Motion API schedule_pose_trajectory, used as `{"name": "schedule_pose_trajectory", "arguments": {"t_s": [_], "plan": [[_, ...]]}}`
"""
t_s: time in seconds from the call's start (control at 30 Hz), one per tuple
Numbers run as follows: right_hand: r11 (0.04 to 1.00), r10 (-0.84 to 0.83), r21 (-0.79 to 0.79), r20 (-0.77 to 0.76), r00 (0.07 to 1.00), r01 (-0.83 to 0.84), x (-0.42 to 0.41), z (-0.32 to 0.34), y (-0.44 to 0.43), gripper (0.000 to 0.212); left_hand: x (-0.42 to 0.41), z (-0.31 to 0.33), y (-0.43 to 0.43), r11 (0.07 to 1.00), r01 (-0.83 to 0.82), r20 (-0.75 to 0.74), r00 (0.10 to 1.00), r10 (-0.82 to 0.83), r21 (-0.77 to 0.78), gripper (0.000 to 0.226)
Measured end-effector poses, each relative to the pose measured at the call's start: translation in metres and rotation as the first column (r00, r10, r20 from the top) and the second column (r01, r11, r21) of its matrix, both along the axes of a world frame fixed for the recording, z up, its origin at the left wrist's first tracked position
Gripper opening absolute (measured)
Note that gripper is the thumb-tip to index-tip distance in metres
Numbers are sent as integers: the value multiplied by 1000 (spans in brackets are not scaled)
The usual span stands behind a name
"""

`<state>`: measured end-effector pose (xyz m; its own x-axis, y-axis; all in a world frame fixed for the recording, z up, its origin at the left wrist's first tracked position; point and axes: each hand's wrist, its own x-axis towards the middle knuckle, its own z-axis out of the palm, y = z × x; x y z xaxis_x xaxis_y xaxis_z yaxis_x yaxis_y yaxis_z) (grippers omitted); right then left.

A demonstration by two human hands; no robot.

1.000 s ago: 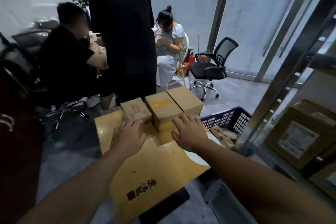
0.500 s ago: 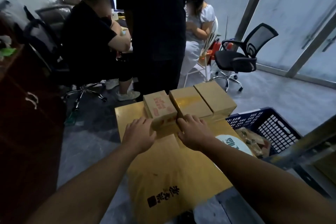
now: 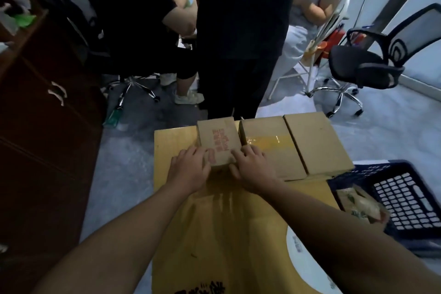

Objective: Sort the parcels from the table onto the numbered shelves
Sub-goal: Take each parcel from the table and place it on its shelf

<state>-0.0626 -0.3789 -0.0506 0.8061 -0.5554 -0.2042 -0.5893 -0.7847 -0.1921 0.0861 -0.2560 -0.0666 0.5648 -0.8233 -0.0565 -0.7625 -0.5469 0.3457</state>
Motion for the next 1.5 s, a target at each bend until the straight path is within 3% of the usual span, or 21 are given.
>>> {"name": "schedule_pose_trajectory", "arguments": {"t_s": [0.17,0.5,0.63,0.73,0.8,1.0,1.2,1.33,1.43,1.5], "plan": [[995,-5,-97,-37,999,2,6,-17,-8,49,0,-25,-16,997,-77,-99,992,76,-10,37],[995,-93,51,152,984,86,7,-28,13,39,-10,-38,17,963,-203,-327,935,136,-178,39],[963,-200,244,348,916,118,6,-22,37,35,-16,-30,43,921,-266,-368,918,151,-286,41],[829,-446,538,467,764,154,5,-9,54,35,-22,-20,63,886,-289,-400,907,131,-363,45],[772,-523,617,481,703,152,3,-2,64,40,-28,-11,76,852,-307,-449,888,97,-423,42],[748,-558,658,547,624,93,-24,2,97,38,-29,17,104,725,-364,-531,847,-4,-585,35],[772,-577,633,656,486,63,-48,16,127,30,-30,33,120,732,-269,-457,887,-63,-625,36],[819,-542,567,711,449,89,-71,27,141,27,-35,34,130,800,-233,-537,834,-128,-553,56],[846,-518,511,723,458,152,-89,29,146,30,-50,38,130,795,-202,-633,725,-272,-572,49],[842,-525,511,697,489,175,-101,30,150,35,-63,42,127,771,-199,-641,697,-322,-604,51]]}}
